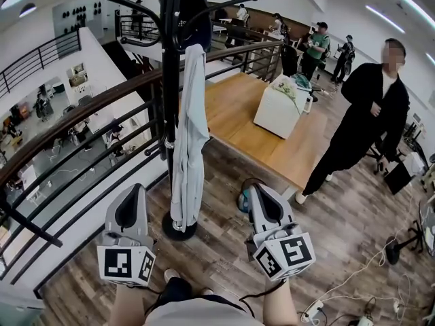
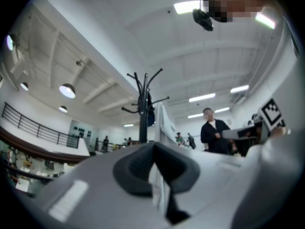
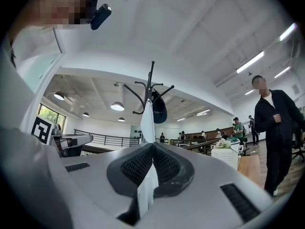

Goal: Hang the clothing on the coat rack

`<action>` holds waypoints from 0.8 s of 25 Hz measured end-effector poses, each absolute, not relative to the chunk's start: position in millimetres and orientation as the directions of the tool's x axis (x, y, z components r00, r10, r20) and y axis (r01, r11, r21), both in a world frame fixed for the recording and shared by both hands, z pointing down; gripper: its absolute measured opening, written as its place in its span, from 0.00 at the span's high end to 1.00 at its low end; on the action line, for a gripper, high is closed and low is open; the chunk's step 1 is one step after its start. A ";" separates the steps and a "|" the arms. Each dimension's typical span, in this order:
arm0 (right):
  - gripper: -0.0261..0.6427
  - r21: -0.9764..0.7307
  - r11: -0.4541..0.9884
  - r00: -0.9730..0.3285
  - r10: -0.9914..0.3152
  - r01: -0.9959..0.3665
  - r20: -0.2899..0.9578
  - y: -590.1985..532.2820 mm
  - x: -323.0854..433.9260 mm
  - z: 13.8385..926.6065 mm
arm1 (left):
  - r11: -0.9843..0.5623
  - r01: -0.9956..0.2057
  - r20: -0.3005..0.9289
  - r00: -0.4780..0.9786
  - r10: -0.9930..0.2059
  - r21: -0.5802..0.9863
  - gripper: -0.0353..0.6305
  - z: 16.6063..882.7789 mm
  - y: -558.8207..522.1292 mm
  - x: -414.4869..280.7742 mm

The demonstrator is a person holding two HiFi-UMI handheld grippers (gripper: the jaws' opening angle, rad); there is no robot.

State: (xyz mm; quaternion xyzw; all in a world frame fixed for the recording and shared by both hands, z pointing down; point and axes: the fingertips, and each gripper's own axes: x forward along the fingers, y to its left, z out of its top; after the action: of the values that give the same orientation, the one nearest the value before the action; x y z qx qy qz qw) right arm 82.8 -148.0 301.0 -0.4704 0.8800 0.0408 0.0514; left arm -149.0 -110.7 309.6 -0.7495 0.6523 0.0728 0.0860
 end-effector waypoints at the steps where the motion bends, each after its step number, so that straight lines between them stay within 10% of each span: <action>1: 0.97 0.021 0.553 -0.551 -0.824 -0.833 -0.129 -147.0 83.2 301.1 | -0.135 -0.990 -0.220 0.139 -0.965 -0.034 0.93 309.6 -110.0 -148.3; 20: 0.97 -0.007 0.522 -0.516 -0.844 -0.853 -0.148 -148.2 85.2 297.8 | -0.121 -0.992 -0.236 0.126 -0.964 -0.035 0.93 304.9 -108.6 -154.2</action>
State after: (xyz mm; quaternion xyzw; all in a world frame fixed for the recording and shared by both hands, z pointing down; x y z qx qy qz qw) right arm 85.2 -148.2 297.8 -0.4876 0.8699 0.0331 0.0665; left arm -154.2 -108.6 304.9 -0.7446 0.6566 0.0775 0.0920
